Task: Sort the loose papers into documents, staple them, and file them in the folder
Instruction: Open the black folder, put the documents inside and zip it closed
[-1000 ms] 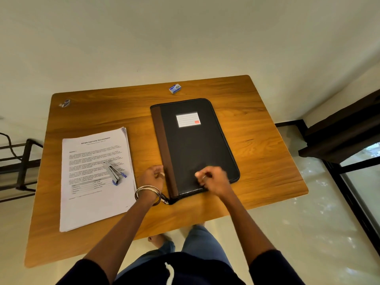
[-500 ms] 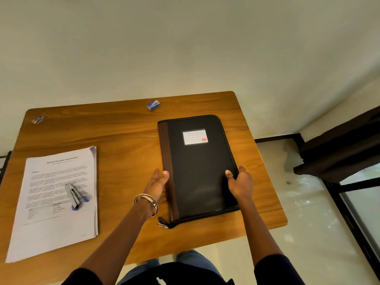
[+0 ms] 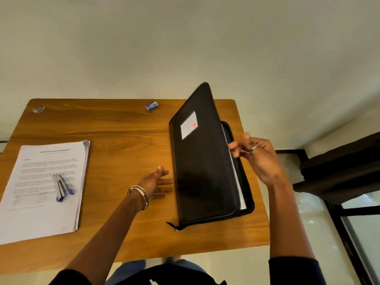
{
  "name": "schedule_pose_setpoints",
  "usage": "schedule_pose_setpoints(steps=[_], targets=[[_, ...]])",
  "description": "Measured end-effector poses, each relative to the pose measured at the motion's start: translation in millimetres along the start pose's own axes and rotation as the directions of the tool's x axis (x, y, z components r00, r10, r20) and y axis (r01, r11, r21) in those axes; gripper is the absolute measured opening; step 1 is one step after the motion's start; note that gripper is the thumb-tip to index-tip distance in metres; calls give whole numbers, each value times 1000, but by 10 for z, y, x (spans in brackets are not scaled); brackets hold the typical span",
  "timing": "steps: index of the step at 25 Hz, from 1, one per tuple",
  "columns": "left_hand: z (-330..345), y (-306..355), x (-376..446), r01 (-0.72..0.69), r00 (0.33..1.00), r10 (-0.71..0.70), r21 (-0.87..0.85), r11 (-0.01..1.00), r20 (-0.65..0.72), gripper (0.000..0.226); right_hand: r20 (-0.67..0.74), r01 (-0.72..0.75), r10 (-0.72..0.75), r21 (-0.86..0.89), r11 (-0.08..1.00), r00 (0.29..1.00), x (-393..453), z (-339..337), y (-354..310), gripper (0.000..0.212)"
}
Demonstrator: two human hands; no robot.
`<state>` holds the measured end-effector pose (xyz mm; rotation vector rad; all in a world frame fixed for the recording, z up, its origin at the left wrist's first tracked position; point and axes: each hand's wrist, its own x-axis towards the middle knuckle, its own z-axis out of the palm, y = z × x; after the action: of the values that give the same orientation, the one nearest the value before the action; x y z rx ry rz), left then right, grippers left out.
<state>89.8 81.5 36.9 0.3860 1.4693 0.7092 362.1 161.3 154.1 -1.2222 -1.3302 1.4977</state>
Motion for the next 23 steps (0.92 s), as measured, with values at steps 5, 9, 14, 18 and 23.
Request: schedule_pose_setpoints(steps=[5,9,14,18,23], targets=[[-706,182,-299,-215,962,153,-279,936,-228,43,271,148,-196,187,971,942,92,1305,123,26],[-1434,-10,-536,-306,855,109,-324,895,-507,28,323,464,-360,-352,813,875,7,2333,541,38],[-2282,-505,-580,-237,755,-7,-281,930,-656,21,499,487,-5,-842,232,866,-128,3111,1339,50],[-3076,-752,-493,-153,666,51,-69,986,-744,16,326,309,240,-945,107,915,-180,3364,1713,50],[-3817,-671,-353,86,503,327,423,902,-800,30,214,173,55,-895,410,975,38,4001,1637,35]])
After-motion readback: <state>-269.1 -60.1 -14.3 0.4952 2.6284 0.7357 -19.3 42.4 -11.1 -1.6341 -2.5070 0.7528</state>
